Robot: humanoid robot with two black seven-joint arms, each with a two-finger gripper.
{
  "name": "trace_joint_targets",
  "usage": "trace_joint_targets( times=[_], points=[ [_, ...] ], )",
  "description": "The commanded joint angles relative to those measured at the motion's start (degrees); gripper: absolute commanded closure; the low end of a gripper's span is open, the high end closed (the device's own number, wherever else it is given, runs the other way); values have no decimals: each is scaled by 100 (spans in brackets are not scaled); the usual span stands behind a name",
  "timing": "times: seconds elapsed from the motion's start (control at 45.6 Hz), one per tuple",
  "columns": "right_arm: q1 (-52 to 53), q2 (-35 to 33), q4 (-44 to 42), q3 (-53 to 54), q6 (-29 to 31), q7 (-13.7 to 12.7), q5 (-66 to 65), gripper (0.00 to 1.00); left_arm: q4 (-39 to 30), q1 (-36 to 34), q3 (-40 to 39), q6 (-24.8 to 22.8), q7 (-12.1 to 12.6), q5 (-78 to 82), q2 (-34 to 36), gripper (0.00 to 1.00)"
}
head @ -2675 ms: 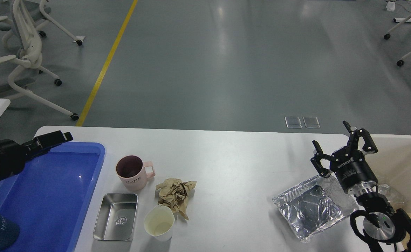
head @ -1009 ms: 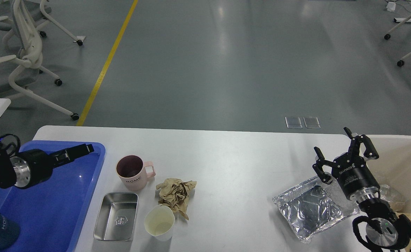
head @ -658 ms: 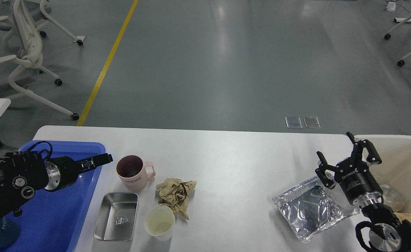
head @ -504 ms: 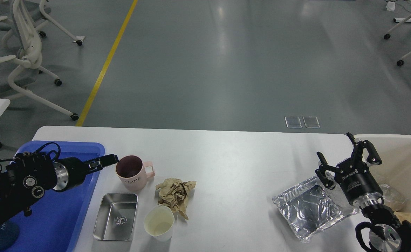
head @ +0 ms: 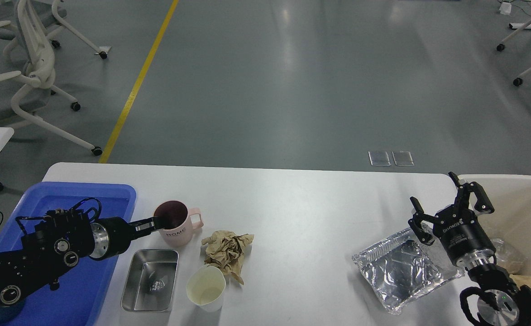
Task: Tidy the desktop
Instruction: 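Lift the pink mug and lower it into the blue tray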
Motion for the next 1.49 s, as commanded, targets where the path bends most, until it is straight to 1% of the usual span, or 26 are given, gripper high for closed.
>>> trace_joint_targets(
  times=[0.0, 0.044, 0.11, 0.263, 0.373, 0.439, 0.504, 0.658, 0.768, 0.921, 1.031, 1.096, 1.206, 1.338, 1.469],
  points=[
    [-1, 0, -10, 11, -1, 0, -4, 0, 0, -10, 66, 3, -139, 2, 40, 96],
    [-1, 0, -10, 11, -1, 0, -13, 0, 0, -10, 66, -15, -200, 2, 67, 99],
    [-1, 9, -10, 11, -10, 0, -13, 0, 0, -10, 75, -24, -245, 2, 102, 100],
    [-1, 18, -10, 3, -10, 0, -13, 0, -8, -19, 66, -24, -254, -7, 111, 100],
    [8, 9, -10, 11, -10, 0, -13, 0, -8, -159, 57, -41, -306, -85, 216, 100],
    [26, 18, -10, 3, -10, 0, -13, 0, -26, -326, 31, -111, -306, -129, 374, 100],
    [35, 26, -10, 11, -10, 0, -13, 0, -87, -484, -4, -295, -306, -182, 602, 100],
    [52, 26, -10, 3, -10, 0, -13, 0, -236, -731, -4, -788, -298, -393, 1489, 100],
    [61, 26, -10, -6, -18, 0, -21, 0, -728, -748, -31, -1174, -359, -402, 2377, 100],
    [70, 44, -2, -33, -18, 0, -21, 0, -1344, -696, 48, -1298, -368, -402, 3484, 100],
    [70, 44, -1, -41, -18, 0, -21, 0, -1590, -634, 75, -1421, -420, -402, 4144, 100],
    [70, 35, -1, -41, -18, 0, -21, 0, -1643, -450, 118, -1395, -456, -402, 4311, 100],
    [61, 35, 7, -41, -18, 0, -21, 0, -1652, -107, 259, -1202, -491, -393, 4356, 100],
    [61, 35, 7, -41, -18, 0, -21, 0, -1643, 349, 435, -737, -491, -385, 4163, 100],
    [52, 26, -1, -41, -10, -9, -21, 0, -1582, 631, 470, -420, -491, -384, 3934, 100]
  ],
)
